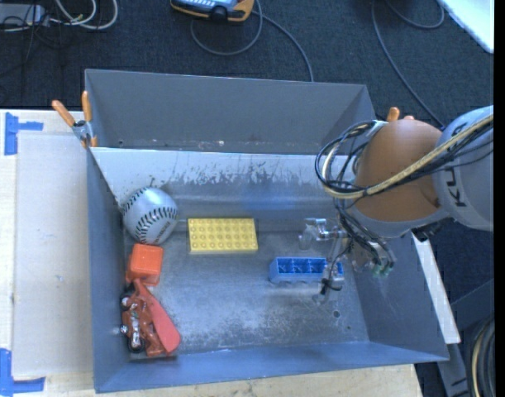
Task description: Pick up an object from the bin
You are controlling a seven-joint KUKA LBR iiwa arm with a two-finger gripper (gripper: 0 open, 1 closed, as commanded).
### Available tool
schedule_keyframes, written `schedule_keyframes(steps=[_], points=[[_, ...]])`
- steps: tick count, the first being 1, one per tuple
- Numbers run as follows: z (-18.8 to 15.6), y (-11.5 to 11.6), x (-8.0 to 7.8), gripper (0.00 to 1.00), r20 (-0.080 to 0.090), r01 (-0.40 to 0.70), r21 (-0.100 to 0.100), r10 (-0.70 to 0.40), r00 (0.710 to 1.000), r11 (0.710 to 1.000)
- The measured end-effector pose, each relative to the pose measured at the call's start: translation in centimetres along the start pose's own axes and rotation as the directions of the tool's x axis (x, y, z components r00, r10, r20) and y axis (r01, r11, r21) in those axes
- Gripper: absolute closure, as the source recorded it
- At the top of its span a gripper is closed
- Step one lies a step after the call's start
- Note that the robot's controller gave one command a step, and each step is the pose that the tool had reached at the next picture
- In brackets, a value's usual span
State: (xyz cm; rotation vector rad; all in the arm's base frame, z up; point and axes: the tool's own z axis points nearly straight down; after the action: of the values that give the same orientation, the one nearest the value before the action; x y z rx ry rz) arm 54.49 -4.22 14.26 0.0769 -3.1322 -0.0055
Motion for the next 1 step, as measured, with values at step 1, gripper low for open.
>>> schedule_keyframes(steps=[1], points=[[1.95, -0.42, -1.05, 0.00, 0.014, -0.115, 0.002, 0.114, 0.993, 0.993]])
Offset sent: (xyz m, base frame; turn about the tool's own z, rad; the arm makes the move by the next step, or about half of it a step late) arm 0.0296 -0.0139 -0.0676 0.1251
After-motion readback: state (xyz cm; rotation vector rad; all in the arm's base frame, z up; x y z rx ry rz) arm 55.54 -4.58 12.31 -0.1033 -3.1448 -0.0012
